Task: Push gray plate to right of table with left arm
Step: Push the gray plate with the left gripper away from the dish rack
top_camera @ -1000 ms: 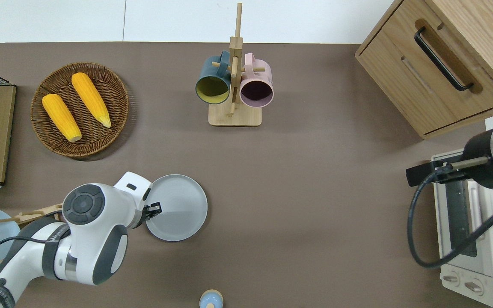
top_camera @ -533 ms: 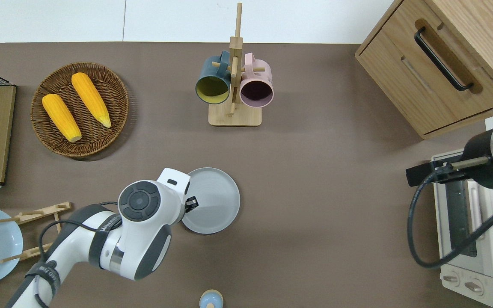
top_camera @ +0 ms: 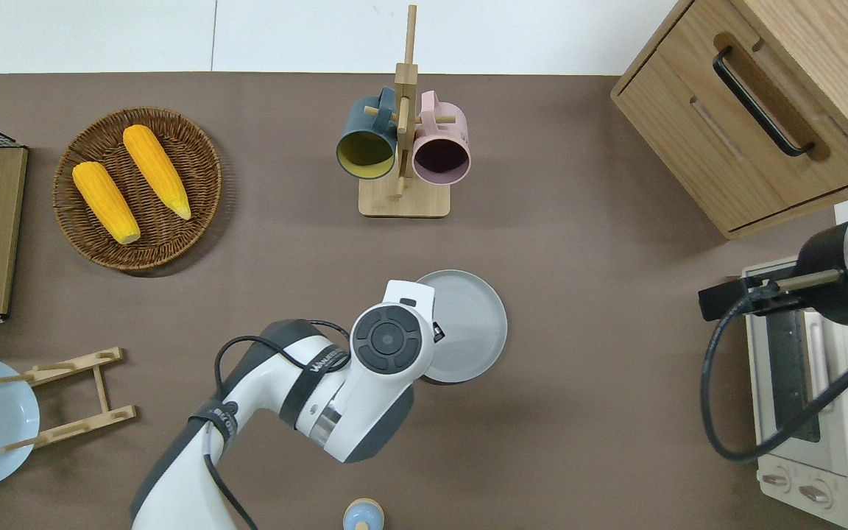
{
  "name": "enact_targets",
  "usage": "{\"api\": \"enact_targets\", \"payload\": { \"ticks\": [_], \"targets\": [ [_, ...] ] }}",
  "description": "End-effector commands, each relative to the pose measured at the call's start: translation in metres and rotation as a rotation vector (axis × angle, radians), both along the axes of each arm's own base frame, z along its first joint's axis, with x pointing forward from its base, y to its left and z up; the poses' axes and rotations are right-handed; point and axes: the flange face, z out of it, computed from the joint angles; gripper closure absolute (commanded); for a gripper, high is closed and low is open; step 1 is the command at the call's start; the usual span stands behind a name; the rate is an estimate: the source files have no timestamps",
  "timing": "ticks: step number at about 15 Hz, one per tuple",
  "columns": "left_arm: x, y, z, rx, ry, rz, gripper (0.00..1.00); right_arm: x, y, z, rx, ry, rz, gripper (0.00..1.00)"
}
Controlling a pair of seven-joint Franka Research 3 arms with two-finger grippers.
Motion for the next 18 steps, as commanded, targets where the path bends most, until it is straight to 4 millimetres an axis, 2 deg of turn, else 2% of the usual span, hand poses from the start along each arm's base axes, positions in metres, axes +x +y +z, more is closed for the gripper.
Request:
{"api": "enact_targets", "payload": {
  "ticks": [1, 3, 5, 8, 12, 14, 15, 16, 18],
  "targets": [
    [-0.011, -0.063, -0.044, 0.004, 0.025, 0.044, 1.00, -0.003, -0.002, 0.004, 0.002, 0.004, -0.017, 0.017],
    [-0.021, -0.084, -0.051, 0.006, 0.030, 0.074, 1.00, -0.003, -0.001, 0.004, 0.002, 0.004, -0.015, 0.017],
    [-0.021, -0.097, -0.050, -0.002, 0.028, 0.087, 1.00, -0.003, -0.001, 0.004, 0.004, 0.005, -0.015, 0.017],
    [-0.023, -0.106, -0.052, -0.002, 0.031, 0.130, 1.00, -0.003, -0.001, 0.004, 0.004, 0.005, -0.014, 0.017],
    [-0.021, -0.104, -0.050, 0.010, 0.030, 0.129, 1.00, -0.003, -0.001, 0.004, 0.002, 0.004, -0.015, 0.017],
    [-0.017, -0.099, -0.049, 0.020, 0.026, 0.118, 0.35, -0.003, -0.002, 0.004, 0.002, 0.004, -0.017, 0.017],
    [-0.015, -0.098, -0.045, 0.036, 0.010, 0.093, 0.13, -0.003, -0.002, 0.004, 0.002, 0.004, -0.017, 0.017],
    [-0.014, -0.095, -0.042, 0.056, -0.002, 0.063, 0.01, -0.003, -0.001, 0.004, 0.002, 0.004, -0.015, 0.017],
    [-0.010, -0.093, -0.032, 0.074, 0.000, 0.052, 0.00, -0.003, -0.001, 0.004, 0.004, 0.005, -0.015, 0.017]
  ]
}}
